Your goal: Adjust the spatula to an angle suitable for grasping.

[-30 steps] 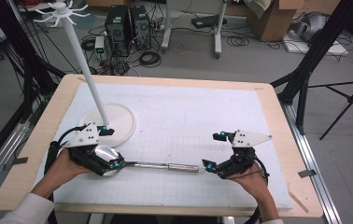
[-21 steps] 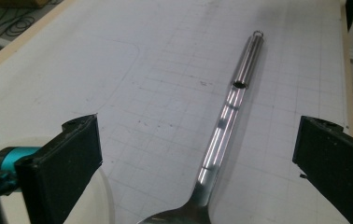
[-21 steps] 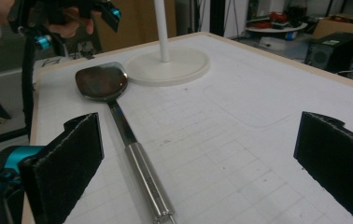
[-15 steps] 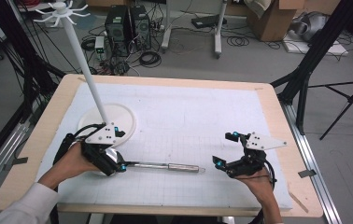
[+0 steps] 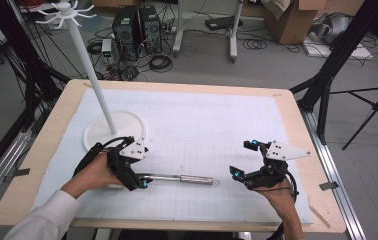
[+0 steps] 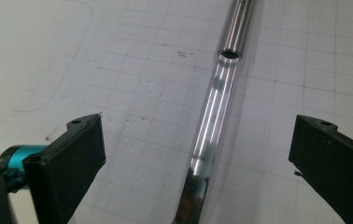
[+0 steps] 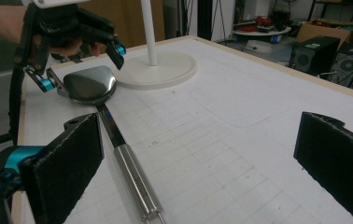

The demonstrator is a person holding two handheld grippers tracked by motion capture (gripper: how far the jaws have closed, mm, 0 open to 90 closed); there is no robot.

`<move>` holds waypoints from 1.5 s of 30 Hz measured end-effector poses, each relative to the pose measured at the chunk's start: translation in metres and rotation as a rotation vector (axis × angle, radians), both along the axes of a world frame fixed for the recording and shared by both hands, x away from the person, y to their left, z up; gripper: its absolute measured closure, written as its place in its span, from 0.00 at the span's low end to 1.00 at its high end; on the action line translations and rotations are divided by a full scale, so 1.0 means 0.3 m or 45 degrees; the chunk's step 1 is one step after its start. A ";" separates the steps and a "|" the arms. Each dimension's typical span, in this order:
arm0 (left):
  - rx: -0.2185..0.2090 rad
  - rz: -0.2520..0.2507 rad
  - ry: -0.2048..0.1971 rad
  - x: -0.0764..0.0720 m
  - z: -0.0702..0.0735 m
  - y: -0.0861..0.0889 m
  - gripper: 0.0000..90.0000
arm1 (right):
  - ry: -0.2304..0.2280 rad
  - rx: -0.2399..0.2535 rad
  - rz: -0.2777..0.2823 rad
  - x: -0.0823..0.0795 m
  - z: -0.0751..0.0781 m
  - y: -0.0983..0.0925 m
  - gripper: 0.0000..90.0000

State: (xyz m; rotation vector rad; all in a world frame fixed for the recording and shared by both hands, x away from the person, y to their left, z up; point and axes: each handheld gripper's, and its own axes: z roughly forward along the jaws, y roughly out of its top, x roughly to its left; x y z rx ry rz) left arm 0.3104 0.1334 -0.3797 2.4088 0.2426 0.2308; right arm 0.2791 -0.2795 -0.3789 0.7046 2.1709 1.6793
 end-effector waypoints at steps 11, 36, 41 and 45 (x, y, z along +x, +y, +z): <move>0.137 -0.106 0.066 0.020 -0.034 -0.104 0.20 | 0.005 -0.015 0.014 0.000 -0.003 0.008 0.00; 0.313 -0.191 0.130 0.047 -0.068 -0.200 0.46 | 0.010 -0.022 0.029 0.003 -0.009 0.012 0.00; 0.371 -0.183 0.140 0.053 -0.083 -0.210 0.48 | 0.017 -0.023 0.030 0.003 -0.012 0.014 0.00; 0.398 -0.174 0.145 0.055 -0.085 -0.217 0.52 | 0.016 -0.024 0.031 0.004 -0.013 0.014 0.00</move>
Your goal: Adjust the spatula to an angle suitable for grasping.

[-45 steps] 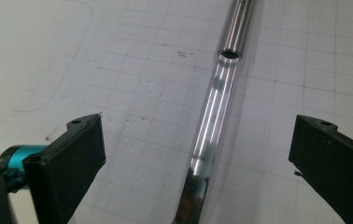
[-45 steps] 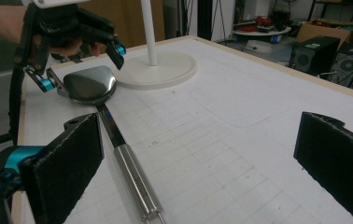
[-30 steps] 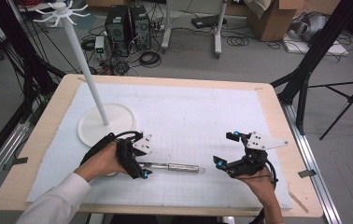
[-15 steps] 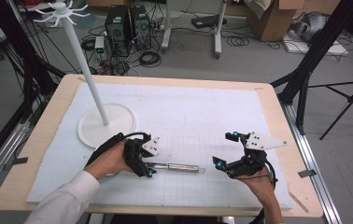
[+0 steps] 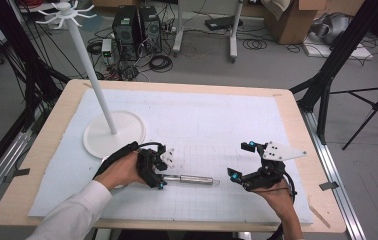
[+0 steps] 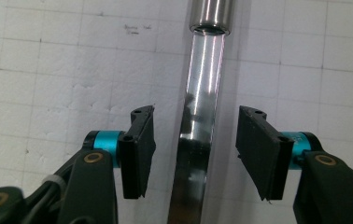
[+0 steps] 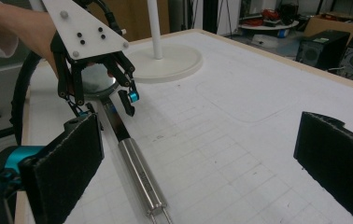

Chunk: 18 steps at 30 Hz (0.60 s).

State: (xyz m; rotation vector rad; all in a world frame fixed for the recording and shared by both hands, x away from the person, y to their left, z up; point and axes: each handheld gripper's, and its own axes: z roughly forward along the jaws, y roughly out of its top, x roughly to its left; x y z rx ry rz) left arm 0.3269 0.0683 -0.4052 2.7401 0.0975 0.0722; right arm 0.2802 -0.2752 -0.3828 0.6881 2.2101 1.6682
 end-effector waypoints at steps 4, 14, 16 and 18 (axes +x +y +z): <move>0.027 0.002 -0.002 0.001 0.004 -0.009 0.55 | 0.008 -0.003 0.000 0.000 -0.004 0.002 0.00; 0.090 0.007 0.007 0.004 0.000 -0.020 0.65 | 0.010 -0.010 0.006 0.003 -0.009 0.001 0.00; 0.096 -0.003 0.016 0.005 0.001 -0.021 0.67 | 0.008 -0.009 0.004 0.004 -0.010 0.001 0.00; 0.104 -0.004 0.011 0.005 0.003 -0.022 0.70 | 0.015 -0.007 0.004 0.002 -0.009 0.002 0.00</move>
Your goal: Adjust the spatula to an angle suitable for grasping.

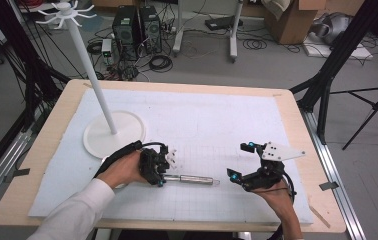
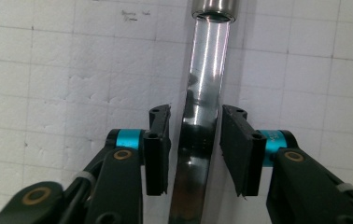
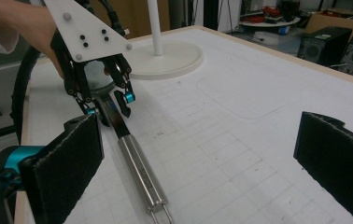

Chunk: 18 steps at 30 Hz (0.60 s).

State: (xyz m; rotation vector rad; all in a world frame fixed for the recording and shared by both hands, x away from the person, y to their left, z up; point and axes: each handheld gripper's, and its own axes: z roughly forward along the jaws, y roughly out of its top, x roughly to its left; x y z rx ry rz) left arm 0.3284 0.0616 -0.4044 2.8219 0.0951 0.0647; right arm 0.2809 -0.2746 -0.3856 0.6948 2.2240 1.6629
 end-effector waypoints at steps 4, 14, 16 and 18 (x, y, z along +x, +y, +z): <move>0.021 -0.014 -0.002 0.000 0.002 -0.009 0.76 | -0.004 -0.003 0.001 0.001 -0.001 0.000 0.00; 0.037 -0.052 -0.025 -0.005 -0.003 -0.011 0.81 | 0.007 -0.005 0.006 0.001 -0.003 0.005 0.00; 0.037 -0.058 -0.030 -0.008 -0.003 -0.011 0.81 | 0.004 -0.009 0.006 0.002 -0.004 0.005 0.00; 0.040 -0.054 -0.034 -0.008 -0.002 -0.011 0.82 | 0.005 -0.009 0.006 0.002 -0.004 0.005 0.00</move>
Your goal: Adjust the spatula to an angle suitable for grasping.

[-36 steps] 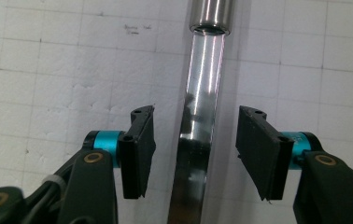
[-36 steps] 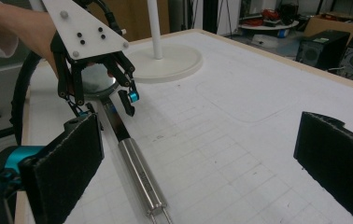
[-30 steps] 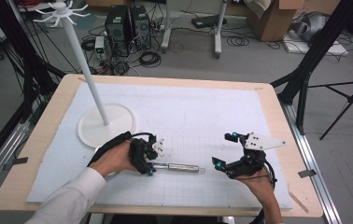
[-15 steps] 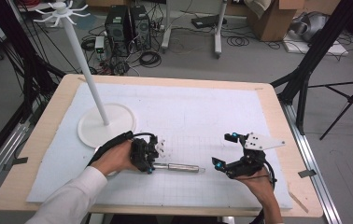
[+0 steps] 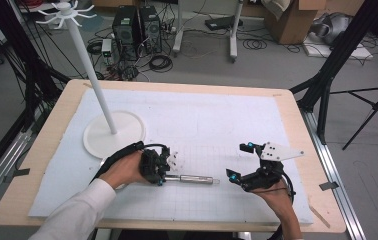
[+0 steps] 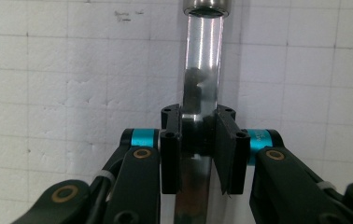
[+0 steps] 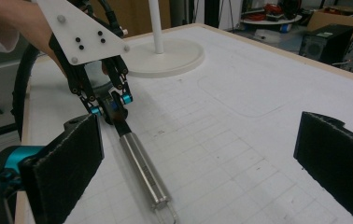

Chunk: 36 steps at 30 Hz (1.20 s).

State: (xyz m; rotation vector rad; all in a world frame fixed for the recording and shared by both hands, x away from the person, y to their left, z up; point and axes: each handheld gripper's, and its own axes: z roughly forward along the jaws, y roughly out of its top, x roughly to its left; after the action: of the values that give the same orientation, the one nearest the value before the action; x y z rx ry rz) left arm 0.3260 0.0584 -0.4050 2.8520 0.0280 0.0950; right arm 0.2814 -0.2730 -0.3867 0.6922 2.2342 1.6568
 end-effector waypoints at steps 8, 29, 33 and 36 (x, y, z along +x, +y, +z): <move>-0.053 0.059 0.012 0.005 0.026 0.019 0.83 | 0.009 -0.003 0.000 0.000 -0.002 0.001 0.00; -0.332 0.151 0.011 0.000 0.150 0.115 0.83 | 0.000 0.003 0.002 0.001 -0.002 0.004 0.00; -0.367 0.159 -0.003 -0.005 0.175 0.127 0.83 | 0.006 0.000 0.006 -0.001 -0.002 0.009 0.00; -0.403 0.171 -0.013 -0.009 0.196 0.134 0.83 | 0.002 0.002 0.006 -0.001 0.001 0.011 0.00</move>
State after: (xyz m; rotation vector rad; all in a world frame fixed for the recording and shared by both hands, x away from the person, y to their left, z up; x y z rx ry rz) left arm 0.3232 0.0985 -0.3463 2.5308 0.2127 0.1210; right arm 0.2809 -0.2697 -0.3865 0.6892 2.2378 1.6612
